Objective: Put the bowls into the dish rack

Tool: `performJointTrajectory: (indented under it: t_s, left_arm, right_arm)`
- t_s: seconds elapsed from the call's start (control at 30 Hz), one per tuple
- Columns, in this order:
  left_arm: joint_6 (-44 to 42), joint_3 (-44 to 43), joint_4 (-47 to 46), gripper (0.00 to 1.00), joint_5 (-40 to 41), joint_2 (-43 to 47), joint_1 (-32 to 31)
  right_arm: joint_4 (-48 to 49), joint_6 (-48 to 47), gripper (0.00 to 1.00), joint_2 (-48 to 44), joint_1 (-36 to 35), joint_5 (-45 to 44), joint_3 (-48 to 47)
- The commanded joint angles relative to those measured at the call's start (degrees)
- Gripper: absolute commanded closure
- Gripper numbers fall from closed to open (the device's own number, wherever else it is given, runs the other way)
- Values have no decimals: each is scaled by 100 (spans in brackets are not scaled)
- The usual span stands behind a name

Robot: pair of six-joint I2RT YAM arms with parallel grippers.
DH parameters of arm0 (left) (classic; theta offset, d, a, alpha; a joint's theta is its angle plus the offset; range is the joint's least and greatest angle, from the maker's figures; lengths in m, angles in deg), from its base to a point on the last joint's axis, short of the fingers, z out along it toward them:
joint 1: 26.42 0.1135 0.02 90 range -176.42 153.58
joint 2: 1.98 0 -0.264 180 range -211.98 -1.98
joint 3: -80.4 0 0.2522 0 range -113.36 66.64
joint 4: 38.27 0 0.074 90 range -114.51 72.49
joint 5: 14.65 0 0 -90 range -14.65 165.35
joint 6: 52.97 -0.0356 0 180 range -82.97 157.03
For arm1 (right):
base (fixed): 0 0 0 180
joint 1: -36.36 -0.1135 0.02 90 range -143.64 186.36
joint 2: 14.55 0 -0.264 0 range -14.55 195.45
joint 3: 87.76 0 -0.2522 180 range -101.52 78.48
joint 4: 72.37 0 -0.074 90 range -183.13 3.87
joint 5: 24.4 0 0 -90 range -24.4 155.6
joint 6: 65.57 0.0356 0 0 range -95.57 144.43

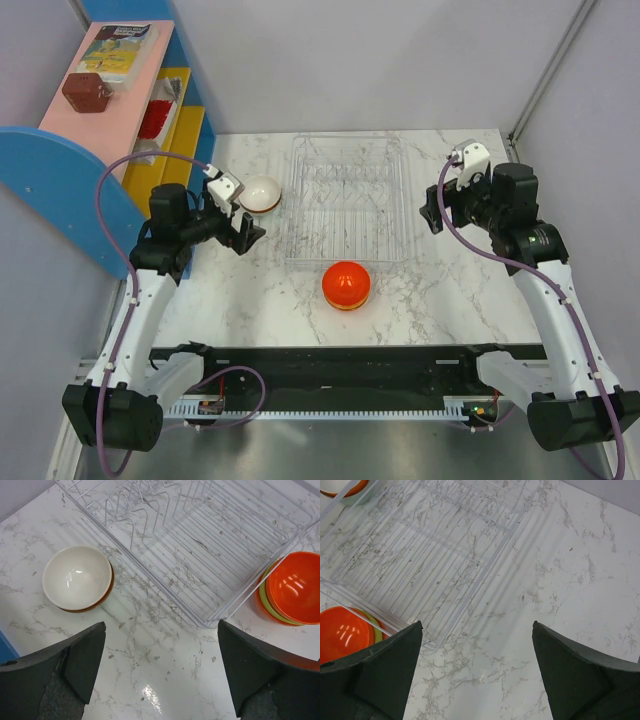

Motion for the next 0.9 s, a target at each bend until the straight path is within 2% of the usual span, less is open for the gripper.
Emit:
performJointTrajectory:
  t_s: [0.0,0.1,0.4,0.5,0.73,0.87]
  left_arm:
    - [-212,23,29,0,-251,35,32]
    - [-238,58,55,0,-268,44,41]
    - [-142,-55,-67,0,-189,-219,41]
    - [-133,-301,-207,0,-128,-702,32]
    - [-19,-1514,-514,1,425,-2679,32]
    - [262,-2460,-612,8,828,-3786,32]
  right_arm:
    - [214,36,2,-69,-10,-132,-47]
    - [301,-88,2,-165,8,-378,31]
    - [433,-229,2,-34,-1,-353,207]
    - [442,-237,2,45,-1,-265,225]
    - [433,-255,2,142,-1,-230,278]
    - [442,-255,2,195,-10,-194,296]
